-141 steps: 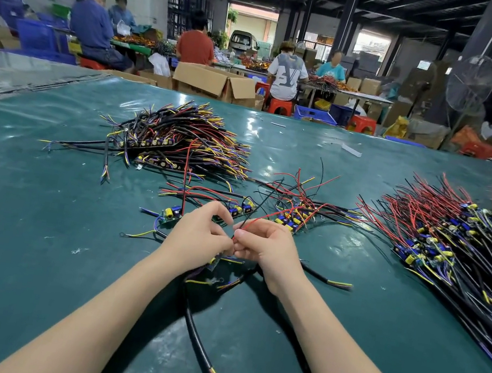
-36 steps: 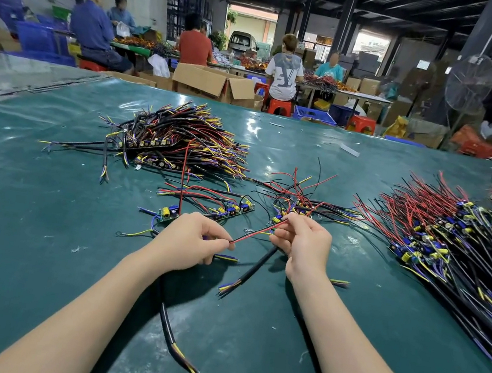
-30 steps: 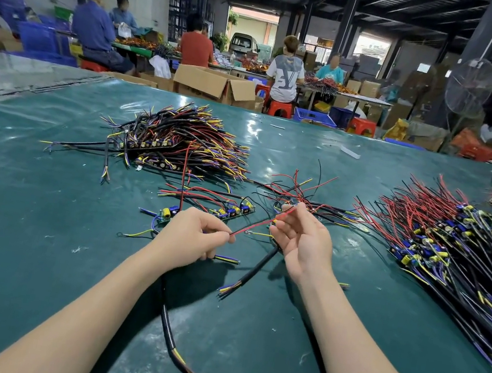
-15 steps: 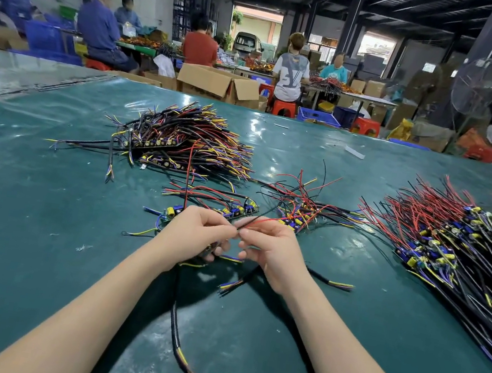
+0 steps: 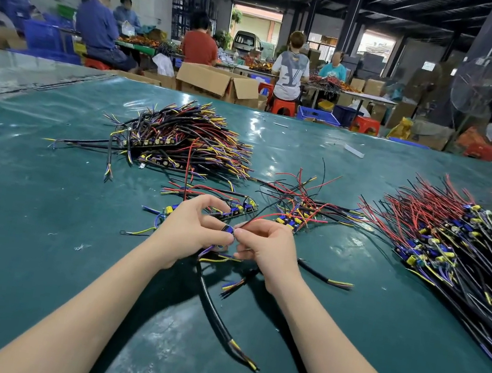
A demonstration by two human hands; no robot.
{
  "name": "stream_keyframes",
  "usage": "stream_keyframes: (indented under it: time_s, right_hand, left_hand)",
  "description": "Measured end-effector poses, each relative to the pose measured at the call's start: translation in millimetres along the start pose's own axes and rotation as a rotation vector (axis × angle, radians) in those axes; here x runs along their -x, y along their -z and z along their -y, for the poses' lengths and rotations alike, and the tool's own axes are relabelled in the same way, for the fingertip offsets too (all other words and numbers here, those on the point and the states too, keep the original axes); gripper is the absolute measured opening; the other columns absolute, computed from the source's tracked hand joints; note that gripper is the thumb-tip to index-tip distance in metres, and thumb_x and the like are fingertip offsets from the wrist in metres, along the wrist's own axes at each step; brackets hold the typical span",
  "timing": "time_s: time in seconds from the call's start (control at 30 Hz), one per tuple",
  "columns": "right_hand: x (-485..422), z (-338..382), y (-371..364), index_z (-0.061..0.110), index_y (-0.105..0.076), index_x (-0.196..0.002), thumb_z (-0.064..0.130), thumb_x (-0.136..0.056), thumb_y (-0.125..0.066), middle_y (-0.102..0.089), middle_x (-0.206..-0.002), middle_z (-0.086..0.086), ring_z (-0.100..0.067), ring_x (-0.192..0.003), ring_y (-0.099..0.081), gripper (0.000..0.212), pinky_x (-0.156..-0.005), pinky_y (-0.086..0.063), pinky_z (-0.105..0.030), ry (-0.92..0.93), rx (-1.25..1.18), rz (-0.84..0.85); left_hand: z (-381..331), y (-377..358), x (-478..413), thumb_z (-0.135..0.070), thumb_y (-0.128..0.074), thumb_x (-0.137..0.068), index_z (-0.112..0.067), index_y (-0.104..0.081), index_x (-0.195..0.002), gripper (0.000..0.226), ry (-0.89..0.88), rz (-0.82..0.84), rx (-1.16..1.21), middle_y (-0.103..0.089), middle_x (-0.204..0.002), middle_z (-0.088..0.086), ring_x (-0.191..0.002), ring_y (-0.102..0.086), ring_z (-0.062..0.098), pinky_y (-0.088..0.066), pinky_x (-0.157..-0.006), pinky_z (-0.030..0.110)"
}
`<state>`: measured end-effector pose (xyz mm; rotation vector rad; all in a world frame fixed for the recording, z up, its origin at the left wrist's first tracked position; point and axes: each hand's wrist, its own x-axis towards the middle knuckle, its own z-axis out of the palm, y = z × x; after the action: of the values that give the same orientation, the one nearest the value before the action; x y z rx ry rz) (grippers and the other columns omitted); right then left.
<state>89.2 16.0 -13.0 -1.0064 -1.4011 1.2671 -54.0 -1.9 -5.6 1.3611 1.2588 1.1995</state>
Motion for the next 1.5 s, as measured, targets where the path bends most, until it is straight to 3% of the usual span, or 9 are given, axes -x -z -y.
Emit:
stream_keyframes:
  time_s: [0.07, 0.17, 0.3, 0.47, 0.77, 0.9, 1.07, 1.33, 1.5]
  right_hand:
    - [0.6, -0.3, -1.9, -0.014, -0.064, -0.082, -0.007, -0.081, -0.061, -0.050, -0.056, -0.008, -0.003, -0.036, -0.045, 0.007, -0.040, -0.046, -0.017, 0.002, -0.016, -0.051]
    - [1.5, 0.2, -3.1, -0.001, -0.058, -0.062, -0.005, -0.083, -0.059, -0.045, -0.053, -0.008, -0.007, -0.038, -0.043, 0.021, -0.040, -0.046, -0.018, 0.003, -0.051, -0.077]
    - [1.8, -1.4, -4.7, 0.005, -0.054, -0.056, -0.006, -0.083, -0.058, -0.046, -0.049, -0.005, -0.009, -0.041, -0.045, 0.030, -0.042, -0.047, -0.018, 0.045, -0.047, -0.106]
    - [-2.1, 3.0, -2.9, 0.006, -0.055, -0.062, -0.009, -0.083, -0.058, -0.054, -0.040, 0.006, -0.003, -0.037, -0.053, 0.027, -0.039, -0.045, -0.016, 0.042, -0.195, -0.201]
    - [-10.1, 7.6, 17.1, 0.003, -0.050, -0.065, -0.007, -0.090, -0.049, -0.050, -0.036, 0.001, -0.005, -0.033, -0.052, 0.027, -0.036, -0.046, -0.016, 0.022, -0.386, -0.384]
    - [-11.3, 9.7, 23.4, 0.005, -0.053, -0.066, 0.001, -0.094, -0.044, -0.052, -0.036, 0.000, -0.005, -0.031, -0.050, 0.029, -0.033, -0.043, -0.016, 0.008, -0.376, -0.361]
    - [-11.2, 9.6, 31.3, 0.008, -0.055, -0.065, -0.002, -0.087, -0.057, -0.054, -0.040, 0.005, -0.002, -0.035, -0.051, 0.024, -0.038, -0.045, -0.015, -0.017, -0.347, -0.360]
    - [-13.1, 8.8, 31.7, 0.011, -0.054, -0.069, -0.002, -0.087, -0.057, -0.057, -0.049, 0.005, -0.002, -0.041, -0.056, 0.022, -0.042, -0.048, -0.015, -0.079, -0.377, -0.289]
    - [-14.3, 10.1, 33.9, 0.005, -0.055, -0.067, -0.004, -0.089, -0.052, -0.058, -0.042, 0.002, -0.007, -0.037, -0.057, 0.023, -0.040, -0.049, -0.017, -0.099, -0.471, -0.290]
  left_hand:
    - [1.6, -0.4, -0.3, 0.012, -0.067, -0.073, -0.014, -0.054, -0.094, 0.036, -0.004, -0.005, 0.012, -0.071, -0.063, 0.002, -0.051, -0.062, 0.011, -0.048, -0.053, 0.017]
    - [3.4, -2.9, -1.2, 0.009, -0.069, -0.072, -0.014, -0.056, -0.094, 0.034, -0.003, -0.021, -0.007, -0.071, -0.065, 0.002, -0.052, -0.061, 0.013, -0.048, -0.055, 0.020]
    - [4.5, -3.0, -1.6, 0.008, -0.071, -0.071, -0.017, -0.055, -0.089, 0.034, -0.013, -0.020, -0.069, -0.070, -0.076, 0.014, -0.059, -0.060, 0.022, -0.050, -0.073, 0.034]
    - [-0.4, 1.4, -0.9, 0.005, -0.073, -0.071, -0.016, -0.056, -0.085, 0.031, 0.009, 0.033, -0.065, -0.071, -0.068, 0.005, -0.052, -0.063, 0.015, -0.048, -0.056, 0.019]
    - [-4.9, 1.1, 4.5, 0.005, -0.070, -0.074, -0.019, -0.064, -0.089, 0.029, 0.065, 0.181, -0.122, -0.070, -0.063, -0.005, -0.053, -0.063, 0.009, -0.049, -0.055, 0.015]
    - [-5.4, 4.5, 5.5, 0.002, -0.071, -0.074, -0.023, -0.067, -0.088, 0.029, 0.090, 0.225, -0.173, -0.067, -0.061, -0.009, -0.056, -0.062, 0.006, -0.049, -0.058, 0.014]
    - [-3.8, 3.0, 7.1, 0.002, -0.066, -0.079, -0.024, -0.069, -0.085, 0.027, 0.117, 0.239, -0.204, -0.069, -0.075, -0.003, -0.065, -0.062, 0.002, -0.049, -0.057, 0.015]
    - [-2.2, -6.8, 5.1, 0.000, -0.052, -0.089, -0.015, -0.065, -0.075, 0.024, 0.094, 0.170, -0.201, -0.045, -0.047, -0.005, -0.041, -0.043, 0.006, -0.045, -0.047, 0.017]
    - [-5.7, -8.0, 7.9, 0.001, -0.055, -0.089, -0.010, -0.060, -0.072, 0.021, 0.105, 0.247, -0.248, -0.050, -0.064, 0.003, -0.047, -0.052, 0.005, -0.050, -0.048, 0.019]
